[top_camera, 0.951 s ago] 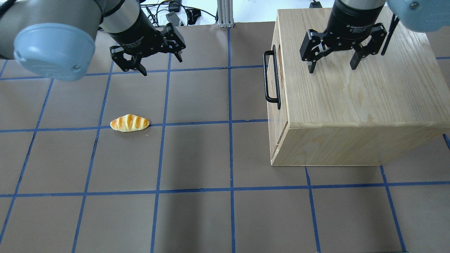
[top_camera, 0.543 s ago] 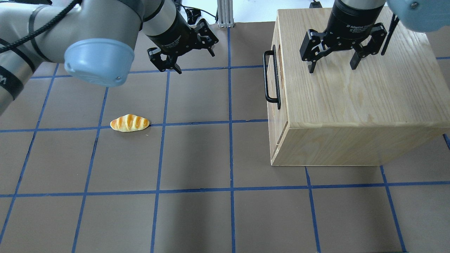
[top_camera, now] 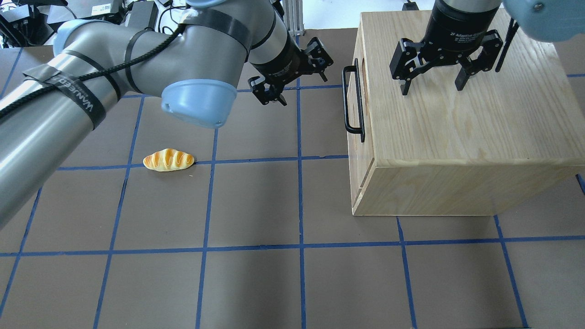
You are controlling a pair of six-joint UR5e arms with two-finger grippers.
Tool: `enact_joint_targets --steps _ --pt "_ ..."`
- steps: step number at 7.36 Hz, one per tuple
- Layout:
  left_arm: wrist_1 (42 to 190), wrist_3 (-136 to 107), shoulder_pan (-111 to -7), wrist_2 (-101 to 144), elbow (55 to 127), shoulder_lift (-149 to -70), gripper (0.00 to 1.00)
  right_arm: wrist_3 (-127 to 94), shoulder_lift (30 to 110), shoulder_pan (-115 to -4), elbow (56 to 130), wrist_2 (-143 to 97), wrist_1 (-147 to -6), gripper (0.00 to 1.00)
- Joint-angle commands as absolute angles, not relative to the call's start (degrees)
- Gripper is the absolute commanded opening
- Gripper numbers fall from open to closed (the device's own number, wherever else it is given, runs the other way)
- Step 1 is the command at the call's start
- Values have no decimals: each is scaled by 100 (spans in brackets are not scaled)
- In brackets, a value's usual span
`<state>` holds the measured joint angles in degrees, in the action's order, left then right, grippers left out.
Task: Open upper drawer
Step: 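Move the left gripper toward the cabinet's black drawer handle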
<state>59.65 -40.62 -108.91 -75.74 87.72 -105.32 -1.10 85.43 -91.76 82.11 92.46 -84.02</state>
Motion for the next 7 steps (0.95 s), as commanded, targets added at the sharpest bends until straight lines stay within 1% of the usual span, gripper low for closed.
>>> enact_joint_targets --steps 1,7 --pt "5670 -4166 -11134 -7567 8771 -10739 100 -114 8543 -9176 8218 9246 -8402 100" --pt "5651 -4166 -11302 -7576 8754 -10933 100 -106 8543 -9176 8209 9246 -8402 100"
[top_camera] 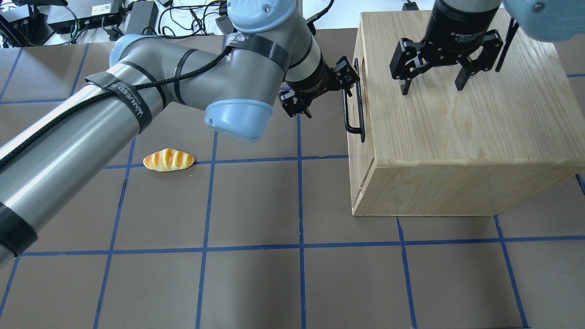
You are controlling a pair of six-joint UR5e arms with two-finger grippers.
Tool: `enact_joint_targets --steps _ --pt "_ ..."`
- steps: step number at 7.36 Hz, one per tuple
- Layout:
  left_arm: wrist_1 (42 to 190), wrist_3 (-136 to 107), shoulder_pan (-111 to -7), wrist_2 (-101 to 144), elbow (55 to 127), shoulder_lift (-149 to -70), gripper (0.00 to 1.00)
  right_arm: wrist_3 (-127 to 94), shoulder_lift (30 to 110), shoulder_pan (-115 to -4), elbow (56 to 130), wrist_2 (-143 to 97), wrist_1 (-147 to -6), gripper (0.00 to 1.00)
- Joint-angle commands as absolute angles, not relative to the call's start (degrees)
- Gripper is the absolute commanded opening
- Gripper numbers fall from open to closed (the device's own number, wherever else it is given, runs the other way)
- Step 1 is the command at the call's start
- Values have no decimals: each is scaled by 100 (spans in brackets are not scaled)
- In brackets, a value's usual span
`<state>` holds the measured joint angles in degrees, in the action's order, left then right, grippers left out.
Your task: Open upper drawer
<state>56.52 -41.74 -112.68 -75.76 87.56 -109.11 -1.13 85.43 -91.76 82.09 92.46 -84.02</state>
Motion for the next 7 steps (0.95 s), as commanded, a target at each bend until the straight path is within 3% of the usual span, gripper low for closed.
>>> enact_joint_targets --steps 1,7 --pt "5651 -4175 -11329 -7576 8754 -10951 100 -105 8543 -9176 8218 9246 -8402 100" --pt "5669 -3850 -11312 -8031 8623 -11039 100 -106 8543 -9176 8209 9246 -8402 100"
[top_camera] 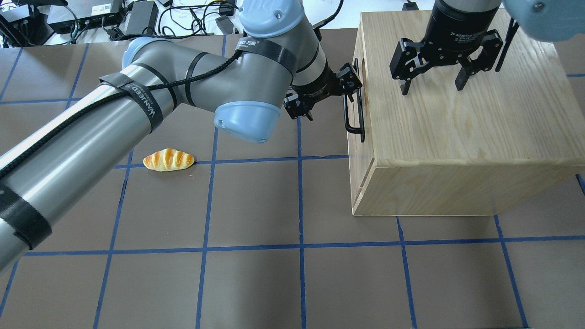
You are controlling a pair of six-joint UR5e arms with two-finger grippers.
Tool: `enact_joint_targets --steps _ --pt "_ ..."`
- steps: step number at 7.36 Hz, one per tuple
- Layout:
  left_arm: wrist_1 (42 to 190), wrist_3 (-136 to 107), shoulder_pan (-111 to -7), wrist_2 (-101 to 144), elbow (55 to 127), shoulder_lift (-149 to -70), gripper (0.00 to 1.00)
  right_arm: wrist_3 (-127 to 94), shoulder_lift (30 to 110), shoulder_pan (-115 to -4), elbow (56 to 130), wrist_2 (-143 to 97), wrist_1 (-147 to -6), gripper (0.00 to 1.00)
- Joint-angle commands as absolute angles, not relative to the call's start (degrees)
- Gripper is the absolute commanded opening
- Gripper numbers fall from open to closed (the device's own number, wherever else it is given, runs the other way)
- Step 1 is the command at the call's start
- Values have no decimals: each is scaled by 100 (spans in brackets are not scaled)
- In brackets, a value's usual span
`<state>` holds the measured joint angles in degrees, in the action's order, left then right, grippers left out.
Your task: Open upper drawer
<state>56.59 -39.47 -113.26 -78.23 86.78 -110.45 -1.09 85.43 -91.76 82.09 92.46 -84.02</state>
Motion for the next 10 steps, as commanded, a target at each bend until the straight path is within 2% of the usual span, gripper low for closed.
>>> enact_joint_targets --steps 1,10 --pt "5704 -3841 -11285 -8033 8613 -11022 100 -114 8543 -9176 8209 9246 -8402 100" --pt "5836 -3516 -10881 -8209 8631 -10995 100 -114 8543 -9176 8218 9246 -8402 100"
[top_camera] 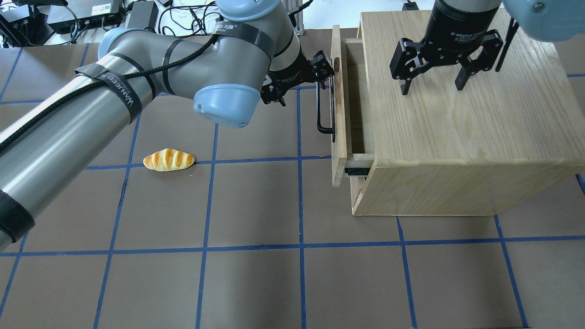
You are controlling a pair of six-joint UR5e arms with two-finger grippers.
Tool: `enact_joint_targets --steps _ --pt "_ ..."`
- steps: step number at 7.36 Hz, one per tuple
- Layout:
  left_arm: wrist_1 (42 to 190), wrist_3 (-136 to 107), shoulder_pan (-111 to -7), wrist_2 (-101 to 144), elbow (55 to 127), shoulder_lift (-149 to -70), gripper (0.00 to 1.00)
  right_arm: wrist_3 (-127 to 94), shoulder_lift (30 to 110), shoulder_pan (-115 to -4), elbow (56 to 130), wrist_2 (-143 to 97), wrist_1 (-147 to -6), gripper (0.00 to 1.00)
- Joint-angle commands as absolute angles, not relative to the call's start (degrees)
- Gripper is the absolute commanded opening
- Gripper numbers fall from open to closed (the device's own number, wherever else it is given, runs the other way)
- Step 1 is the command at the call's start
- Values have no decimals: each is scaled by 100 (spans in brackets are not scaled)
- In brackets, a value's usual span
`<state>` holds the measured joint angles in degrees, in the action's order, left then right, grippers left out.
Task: Open upper drawer
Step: 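Pull the upper drawer outward by its handle with the left gripper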
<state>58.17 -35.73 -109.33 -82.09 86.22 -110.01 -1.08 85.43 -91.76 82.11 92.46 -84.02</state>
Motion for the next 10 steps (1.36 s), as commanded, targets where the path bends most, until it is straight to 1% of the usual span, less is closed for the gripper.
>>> enact_joint_targets --steps 1,10 --pt "5897 -3516 -10846 -8261 8622 -10986 100 -114 8543 -9176 8218 9246 -8402 100" --pt "6398 -2997 -10371 -8508 8640 -10828 100 -114 8543 -9176 8209 9246 -8402 100"
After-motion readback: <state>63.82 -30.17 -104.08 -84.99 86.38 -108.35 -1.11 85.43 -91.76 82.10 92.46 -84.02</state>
